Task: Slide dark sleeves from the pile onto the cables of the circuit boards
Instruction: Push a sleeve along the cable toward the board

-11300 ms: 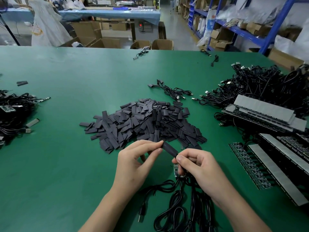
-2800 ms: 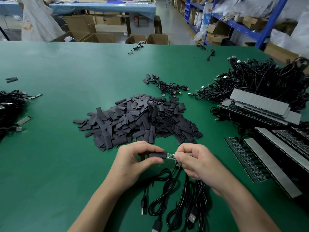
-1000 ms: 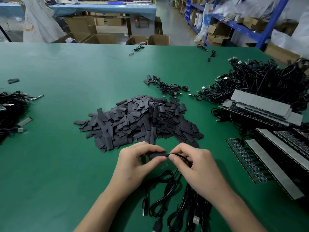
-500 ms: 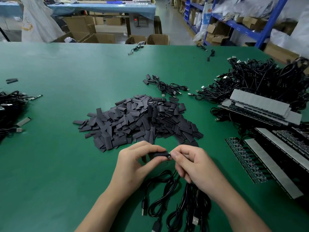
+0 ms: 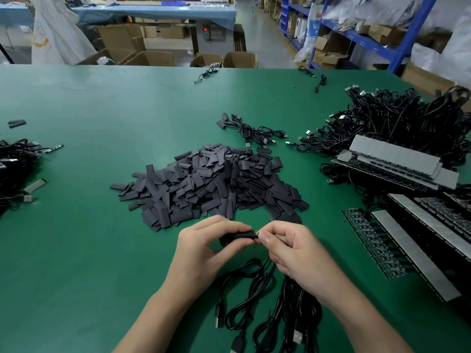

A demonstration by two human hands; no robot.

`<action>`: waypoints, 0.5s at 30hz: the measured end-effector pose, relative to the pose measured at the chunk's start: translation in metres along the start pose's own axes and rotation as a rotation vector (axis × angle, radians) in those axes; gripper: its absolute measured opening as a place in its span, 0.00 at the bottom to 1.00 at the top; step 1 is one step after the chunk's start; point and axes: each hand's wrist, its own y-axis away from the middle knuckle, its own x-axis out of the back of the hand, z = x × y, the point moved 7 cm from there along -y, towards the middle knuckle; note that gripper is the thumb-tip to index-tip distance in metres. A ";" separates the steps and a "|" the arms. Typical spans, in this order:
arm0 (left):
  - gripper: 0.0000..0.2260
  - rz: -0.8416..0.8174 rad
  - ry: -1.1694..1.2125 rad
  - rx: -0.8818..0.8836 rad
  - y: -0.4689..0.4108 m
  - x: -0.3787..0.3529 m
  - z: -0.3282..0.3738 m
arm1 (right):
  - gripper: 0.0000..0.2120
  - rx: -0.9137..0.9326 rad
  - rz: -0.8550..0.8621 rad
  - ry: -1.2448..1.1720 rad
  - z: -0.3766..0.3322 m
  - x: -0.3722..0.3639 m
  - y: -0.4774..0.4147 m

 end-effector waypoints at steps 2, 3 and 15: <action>0.10 -0.004 -0.012 -0.005 0.000 0.000 0.001 | 0.11 -0.003 0.009 0.033 0.000 0.001 0.001; 0.10 -0.002 -0.023 -0.013 0.000 0.000 0.001 | 0.11 -0.006 0.013 0.045 -0.001 0.001 0.001; 0.11 0.021 -0.061 -0.057 -0.001 0.001 0.006 | 0.12 -0.044 -0.008 -0.049 -0.008 -0.001 0.005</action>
